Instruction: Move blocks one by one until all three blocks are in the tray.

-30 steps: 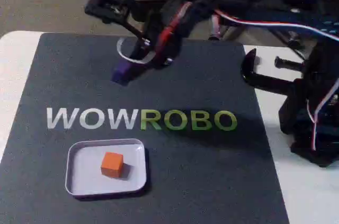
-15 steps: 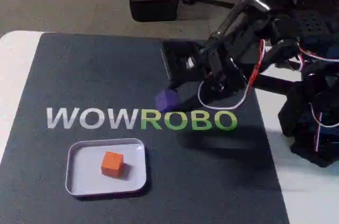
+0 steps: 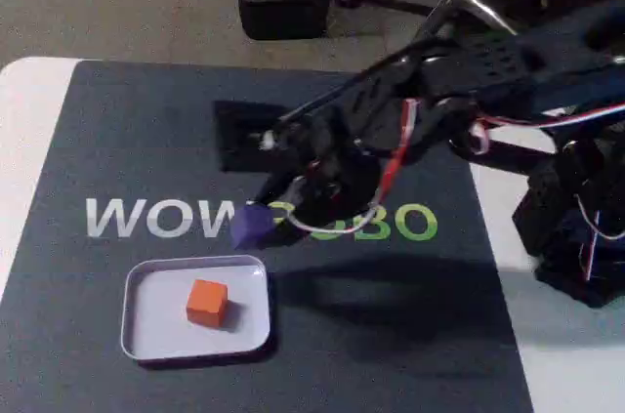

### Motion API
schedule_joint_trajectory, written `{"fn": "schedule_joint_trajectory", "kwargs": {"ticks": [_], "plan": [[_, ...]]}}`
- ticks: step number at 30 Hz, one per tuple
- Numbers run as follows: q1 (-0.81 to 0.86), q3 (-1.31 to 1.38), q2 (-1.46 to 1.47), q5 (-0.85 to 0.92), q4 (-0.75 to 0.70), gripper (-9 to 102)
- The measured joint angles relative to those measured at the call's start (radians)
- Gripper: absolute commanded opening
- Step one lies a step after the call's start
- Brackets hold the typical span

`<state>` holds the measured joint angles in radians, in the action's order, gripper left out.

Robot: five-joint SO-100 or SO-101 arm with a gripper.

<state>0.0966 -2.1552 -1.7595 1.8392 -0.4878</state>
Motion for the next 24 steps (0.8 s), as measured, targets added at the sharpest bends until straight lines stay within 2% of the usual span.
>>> {"fn": "schedule_joint_trajectory", "kwargs": {"ticks": [8,15,18,24], "plan": [[0.012,0.167,0.213,-0.011,0.0,-6],[0.014,0.206,0.249,-0.002,0.006,17],[0.015,0.206,0.25,0.002,0.006,22],[0.021,0.206,0.25,0.005,0.006,25]]}}
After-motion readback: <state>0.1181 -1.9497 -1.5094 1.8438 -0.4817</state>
